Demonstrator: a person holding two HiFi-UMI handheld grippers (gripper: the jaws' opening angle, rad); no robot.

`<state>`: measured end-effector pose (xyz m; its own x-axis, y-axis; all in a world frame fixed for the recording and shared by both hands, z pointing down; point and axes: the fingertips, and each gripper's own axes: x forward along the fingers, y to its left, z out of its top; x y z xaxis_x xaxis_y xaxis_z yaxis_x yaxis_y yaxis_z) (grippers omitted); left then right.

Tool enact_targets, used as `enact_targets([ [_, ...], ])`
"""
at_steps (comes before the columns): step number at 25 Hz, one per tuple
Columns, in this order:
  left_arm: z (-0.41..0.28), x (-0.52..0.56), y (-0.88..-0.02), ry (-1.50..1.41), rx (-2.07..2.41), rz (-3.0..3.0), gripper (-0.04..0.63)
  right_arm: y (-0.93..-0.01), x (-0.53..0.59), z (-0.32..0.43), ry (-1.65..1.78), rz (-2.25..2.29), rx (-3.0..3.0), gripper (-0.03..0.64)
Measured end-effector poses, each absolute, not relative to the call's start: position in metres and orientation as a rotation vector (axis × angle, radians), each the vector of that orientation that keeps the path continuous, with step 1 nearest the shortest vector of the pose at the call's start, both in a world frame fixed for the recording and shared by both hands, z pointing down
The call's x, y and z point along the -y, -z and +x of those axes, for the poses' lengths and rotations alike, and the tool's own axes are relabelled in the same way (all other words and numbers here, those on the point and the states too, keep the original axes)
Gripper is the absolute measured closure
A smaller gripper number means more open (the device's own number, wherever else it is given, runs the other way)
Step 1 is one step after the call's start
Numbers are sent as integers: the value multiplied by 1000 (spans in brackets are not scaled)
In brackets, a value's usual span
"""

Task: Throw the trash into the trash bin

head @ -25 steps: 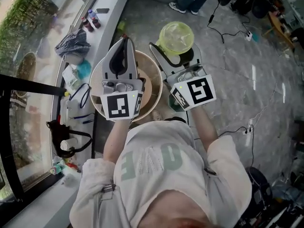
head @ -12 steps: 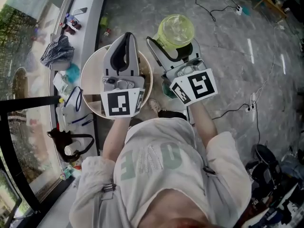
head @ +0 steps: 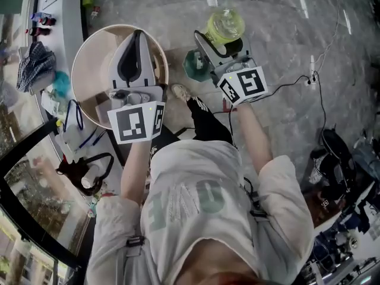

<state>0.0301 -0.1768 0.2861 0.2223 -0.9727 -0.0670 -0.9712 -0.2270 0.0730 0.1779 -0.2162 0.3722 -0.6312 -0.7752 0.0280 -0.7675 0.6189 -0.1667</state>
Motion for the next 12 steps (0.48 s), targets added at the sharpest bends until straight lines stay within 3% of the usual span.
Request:
enact_targets([
  [12,80,176,-535,-29,1705,2273,583,-680,197,219,483,-1494,-2892,319],
])
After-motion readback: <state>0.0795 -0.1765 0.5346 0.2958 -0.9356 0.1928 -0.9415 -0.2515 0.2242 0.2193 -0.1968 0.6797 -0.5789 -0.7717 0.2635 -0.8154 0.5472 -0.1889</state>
